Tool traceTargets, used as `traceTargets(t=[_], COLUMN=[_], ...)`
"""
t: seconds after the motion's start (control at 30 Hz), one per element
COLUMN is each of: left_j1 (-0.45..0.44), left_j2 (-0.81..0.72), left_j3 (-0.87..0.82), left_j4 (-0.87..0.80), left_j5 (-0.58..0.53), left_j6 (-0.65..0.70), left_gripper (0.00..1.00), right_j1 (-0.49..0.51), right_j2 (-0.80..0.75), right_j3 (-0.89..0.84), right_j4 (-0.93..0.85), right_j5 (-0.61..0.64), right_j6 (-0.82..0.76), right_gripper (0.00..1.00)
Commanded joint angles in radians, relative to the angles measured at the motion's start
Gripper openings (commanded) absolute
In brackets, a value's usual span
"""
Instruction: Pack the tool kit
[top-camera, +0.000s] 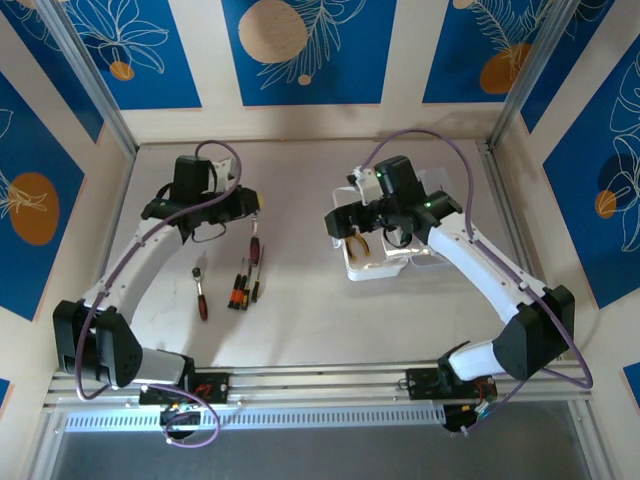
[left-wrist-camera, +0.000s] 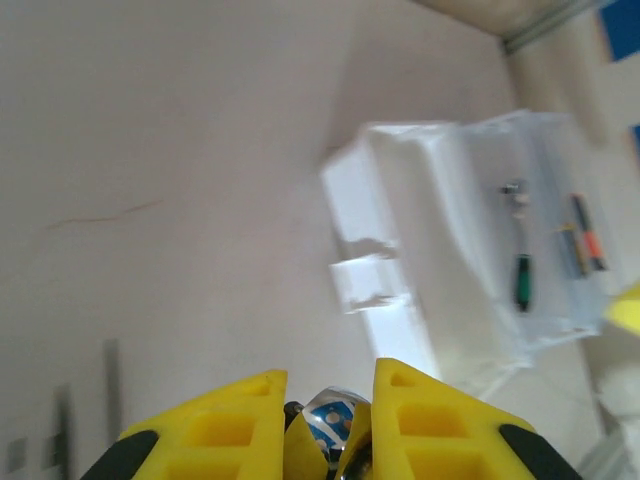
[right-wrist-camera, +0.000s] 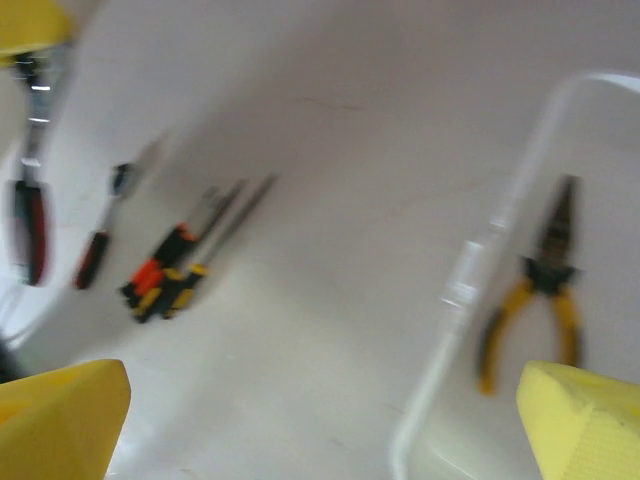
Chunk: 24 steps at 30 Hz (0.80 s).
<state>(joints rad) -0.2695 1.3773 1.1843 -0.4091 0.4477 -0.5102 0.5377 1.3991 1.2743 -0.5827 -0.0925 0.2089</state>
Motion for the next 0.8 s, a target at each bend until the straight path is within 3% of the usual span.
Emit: traceTargets(t=[0.0,0.2,0.43,0.63,0.77], left_j1=[-0.062,-0.168,-0.222,-0.234,-0.234], left_j2=[-0.01,0.052,0.102,0.114,0.105], left_j3=[0.03,0.072,0.092,0.098,0.097], left_j4=[0.168,0.268,0.347,0.367,0.369], left_j5=[0.105,0.094,0.092,0.098,0.092], left_j6=[-0.123,-0.178,-0.218,-0.229,-0.228], left_gripper=[0.0,0.0,0.0,0.0,0.0], right_j1=[0.057,0.107,0.13,0.143,0.146], right_j2=[0.015,0.044,0.074,0.126,0.14], right_j3=[-0.026,-0.043,-0.046,-0.03,-0.023], right_j4=[0.133,0.238,0.293,0.308,0.321], right_j5=[-0.118,-0.161,-0.181,-0.183,-0.195], right_j6=[0.052,0.098,0.131,0.158,0.166], right_gripper=[0.99,0.99,0.96,0.84,0.71])
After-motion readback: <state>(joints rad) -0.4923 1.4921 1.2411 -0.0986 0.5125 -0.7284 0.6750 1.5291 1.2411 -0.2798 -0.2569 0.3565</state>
